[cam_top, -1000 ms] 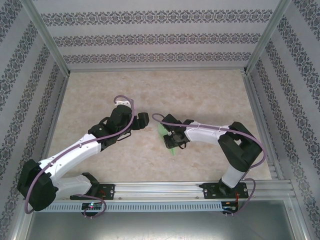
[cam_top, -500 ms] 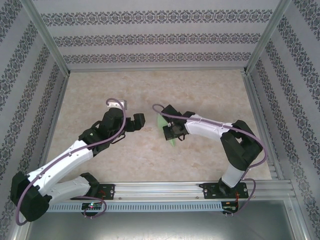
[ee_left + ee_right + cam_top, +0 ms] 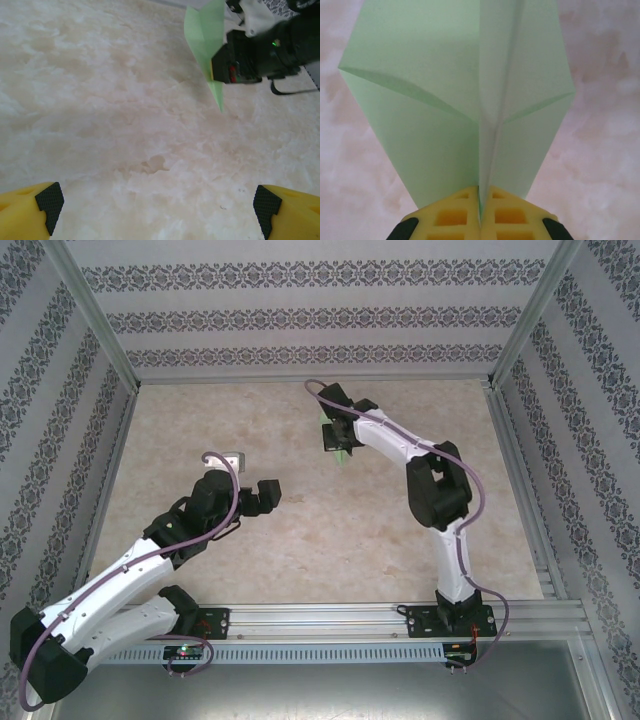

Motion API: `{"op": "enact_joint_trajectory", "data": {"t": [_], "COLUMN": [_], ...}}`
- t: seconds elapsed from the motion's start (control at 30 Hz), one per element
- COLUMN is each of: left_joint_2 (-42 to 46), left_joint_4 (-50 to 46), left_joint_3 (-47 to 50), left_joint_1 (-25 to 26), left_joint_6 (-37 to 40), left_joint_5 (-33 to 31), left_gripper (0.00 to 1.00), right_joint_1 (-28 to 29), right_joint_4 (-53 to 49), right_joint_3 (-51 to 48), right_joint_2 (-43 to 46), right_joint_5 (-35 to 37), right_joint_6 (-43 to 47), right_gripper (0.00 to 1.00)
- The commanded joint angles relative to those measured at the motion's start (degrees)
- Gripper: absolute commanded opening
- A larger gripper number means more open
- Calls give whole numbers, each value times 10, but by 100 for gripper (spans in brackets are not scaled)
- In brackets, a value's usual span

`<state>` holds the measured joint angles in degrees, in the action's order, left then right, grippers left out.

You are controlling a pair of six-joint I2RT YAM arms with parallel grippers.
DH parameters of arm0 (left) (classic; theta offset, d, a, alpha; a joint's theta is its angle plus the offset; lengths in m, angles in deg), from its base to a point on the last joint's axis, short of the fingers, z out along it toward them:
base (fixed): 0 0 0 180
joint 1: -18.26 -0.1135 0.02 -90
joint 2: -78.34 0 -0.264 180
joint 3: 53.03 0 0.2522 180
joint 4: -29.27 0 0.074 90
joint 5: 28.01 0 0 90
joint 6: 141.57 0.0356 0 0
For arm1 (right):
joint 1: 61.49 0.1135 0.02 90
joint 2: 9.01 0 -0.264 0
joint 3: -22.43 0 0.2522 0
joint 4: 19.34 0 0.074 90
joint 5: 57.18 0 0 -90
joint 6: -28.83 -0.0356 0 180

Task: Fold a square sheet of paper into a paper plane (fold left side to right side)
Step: Move the paper plane to the center of the table.

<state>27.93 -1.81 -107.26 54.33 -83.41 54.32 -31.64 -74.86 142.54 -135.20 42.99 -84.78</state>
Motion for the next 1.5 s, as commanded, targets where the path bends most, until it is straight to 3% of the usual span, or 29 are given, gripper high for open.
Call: {"op": "enact_joint_trajectory", "data": {"t": [0.0, 0.43, 0.5, 0.87, 1.13, 1.47], "left_joint_2": [5, -1, -3, -10, -14, -20], "left_joint_4": [-17, -21, -19, -20, -30, -52], "left_joint_3": [2, -2, -2, -7, -15, -34], "left_joint_1": [-2, -2, -2, -2, -2, -3], "left_joint_6": [14, 12, 9, 5, 6, 9], "left_joint_5": [9, 14, 17, 21, 7, -33], "left_gripper": [100, 100, 100, 100, 100, 100], "right_joint_1": [2, -2, -3, -18, -13, -5], "right_joint_4": [-86, -87, -88, -46, -46, -48], "right_joint_3": [65, 93, 93, 42, 28, 16], "right_joint_2": [-48, -112, -118, -111, -67, -24], "right_joint_5": [40, -31, -35, -101, -61, -43], "right_joint_6": [-1, -1, 1, -12, 6, 13], "right_gripper": [0, 0, 4, 8, 18, 24]}}
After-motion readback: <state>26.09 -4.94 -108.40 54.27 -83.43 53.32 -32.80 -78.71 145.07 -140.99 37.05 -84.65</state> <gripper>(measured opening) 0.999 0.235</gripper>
